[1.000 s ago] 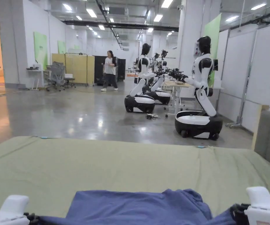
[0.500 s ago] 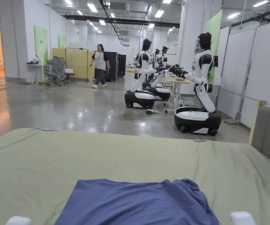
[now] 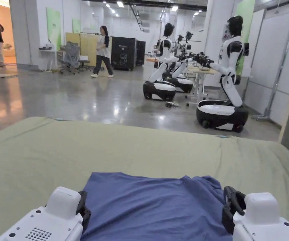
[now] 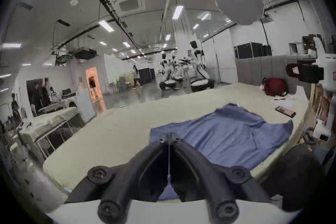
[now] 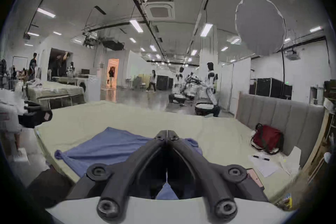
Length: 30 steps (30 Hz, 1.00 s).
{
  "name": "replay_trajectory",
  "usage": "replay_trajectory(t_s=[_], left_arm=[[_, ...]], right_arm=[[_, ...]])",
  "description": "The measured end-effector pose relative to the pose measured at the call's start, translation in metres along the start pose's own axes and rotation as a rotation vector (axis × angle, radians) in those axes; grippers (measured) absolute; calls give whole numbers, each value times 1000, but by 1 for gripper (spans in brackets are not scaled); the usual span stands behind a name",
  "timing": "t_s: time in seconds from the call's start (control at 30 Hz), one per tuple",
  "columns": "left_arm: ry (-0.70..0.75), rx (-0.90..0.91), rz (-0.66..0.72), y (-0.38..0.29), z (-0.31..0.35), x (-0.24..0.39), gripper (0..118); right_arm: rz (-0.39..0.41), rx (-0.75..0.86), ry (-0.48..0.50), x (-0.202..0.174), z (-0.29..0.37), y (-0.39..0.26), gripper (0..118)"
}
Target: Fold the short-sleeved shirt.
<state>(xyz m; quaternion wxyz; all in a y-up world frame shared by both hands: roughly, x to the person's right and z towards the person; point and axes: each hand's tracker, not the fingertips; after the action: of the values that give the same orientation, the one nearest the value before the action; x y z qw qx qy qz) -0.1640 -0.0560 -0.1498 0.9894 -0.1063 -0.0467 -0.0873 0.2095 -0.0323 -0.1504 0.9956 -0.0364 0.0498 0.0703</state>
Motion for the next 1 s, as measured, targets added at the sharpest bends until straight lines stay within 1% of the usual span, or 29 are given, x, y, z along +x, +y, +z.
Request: replay_trajectory(t_s=[0.07, 0.13, 0.2, 0.27, 0.3, 0.33, 0.37, 0.4, 0.43, 0.53, 0.67, 0.73, 0.77, 0.8, 0.83, 0.87, 0.9, 0.97, 1.0], left_arm=[[8, -78, 36, -13, 1, -16, 0], [35, -159, 27, -31, -1, -34, 0], [53, -248, 70, -56, -4, -54, 0], [36, -344, 95, -78, -10, -70, 0], [35, -397, 93, -89, -13, -74, 13], [33, -424, 84, -98, -15, -77, 53], [28, -460, 62, -108, -19, -80, 98], [24, -480, 40, -114, -21, -79, 118], [23, -445, 35, -118, -22, -83, 116], [17, -496, 38, -120, -34, -84, 117], [3, -501, 26, -124, -58, -83, 117], [-4, -509, 13, -123, -72, -83, 114], [-4, -518, 10, -122, -79, -84, 106], [-21, -530, 12, -125, -84, -83, 88], [-35, -541, 9, -125, -89, -82, 46], [-37, -552, 5, -126, -94, -81, 11], [-30, -570, -5, -127, -98, -80, 7], [-51, -554, 15, -120, -93, -72, 7], [-41, -549, 15, -117, -90, -69, 6]], right_arm=[[5, -8, 8, 5, 6, -6, 3], [-7, -21, 4, 11, 13, -10, 3], [-25, -41, -3, 19, 17, -18, 3], [-54, -71, -9, 27, 17, -26, 3], [-66, -87, -17, 32, 15, -31, 3], [-73, -101, -22, 35, 14, -35, 3], [-78, -117, -33, 38, 13, -38, 3], [-85, -128, -38, 42, 12, -42, 3], [-91, -139, -42, 45, 10, -45, 3], [-99, -178, -59, 55, 4, -55, 3], [-103, -258, -87, 67, -6, -72, 3], [-113, -281, -89, 72, -7, -78, 3], [-123, -301, -91, 75, -8, -81, 3], [-130, -326, -93, 78, -9, -83, 3], [-132, -345, -94, 81, -10, -86, 3], [-136, -359, -97, 83, -12, -89, 3], [-139, -381, -99, 88, -13, -92, 3], [-132, -429, -111, 91, -16, -96, 5], [-117, -441, -137, 93, -17, -99, 10]])
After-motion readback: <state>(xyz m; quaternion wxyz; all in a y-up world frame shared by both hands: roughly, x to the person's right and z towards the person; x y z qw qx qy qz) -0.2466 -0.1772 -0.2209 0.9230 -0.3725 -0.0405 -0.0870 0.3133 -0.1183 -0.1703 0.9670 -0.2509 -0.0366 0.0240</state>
